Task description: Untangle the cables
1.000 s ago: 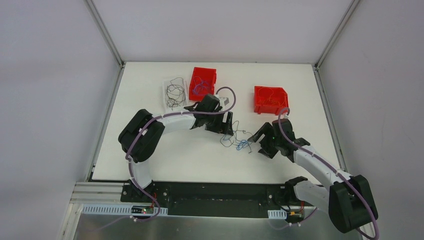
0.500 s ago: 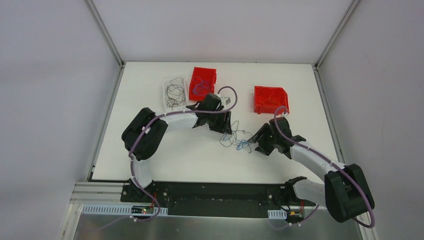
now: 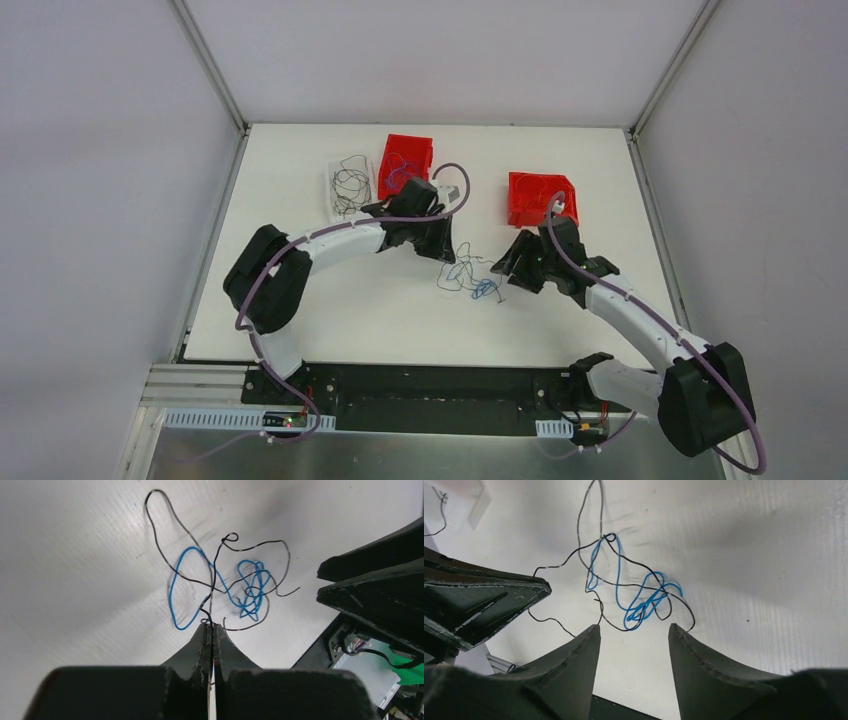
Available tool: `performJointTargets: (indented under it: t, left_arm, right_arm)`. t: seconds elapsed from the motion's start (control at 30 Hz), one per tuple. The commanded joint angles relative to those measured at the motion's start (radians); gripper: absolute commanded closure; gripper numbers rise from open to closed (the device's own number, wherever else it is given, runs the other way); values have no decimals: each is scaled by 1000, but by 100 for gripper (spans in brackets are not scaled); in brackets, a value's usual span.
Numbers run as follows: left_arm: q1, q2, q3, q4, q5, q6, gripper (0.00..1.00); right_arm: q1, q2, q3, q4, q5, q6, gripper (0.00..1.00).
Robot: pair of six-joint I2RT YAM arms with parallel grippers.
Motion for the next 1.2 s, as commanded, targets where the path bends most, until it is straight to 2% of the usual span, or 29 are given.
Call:
performJointTargets:
  t: [0.0, 0.27, 0.5, 0.73, 0.87, 1.03, 1.17]
  left_arm:
    - [-12, -95, 58, -36, 42, 24, 100]
    - [-12, -150, 75, -54, 43, 21, 100]
    - [-12, -229, 112, -123, 40, 51, 100]
    - [-12, -298, 150, -182, 43, 99, 100]
    - [-12, -303, 182, -211, 94, 123, 100]
    - [-12, -340, 178, -233, 64, 147, 100]
    - [-12, -349, 174, -242, 71, 149, 100]
  right_arm:
    - [30, -38, 82, -84, -10, -56, 45]
    - [85, -7, 90, -50, -42, 0, 48]
    - [70, -30, 91, -51, 51, -46, 48]
    - [11, -23, 65, 54, -147, -120, 49]
    - [9, -16, 67, 62, -111, -120, 49]
    - [-81, -9, 20, 121, -118, 10, 42]
    - [-182, -38, -90, 309, -227, 144, 35]
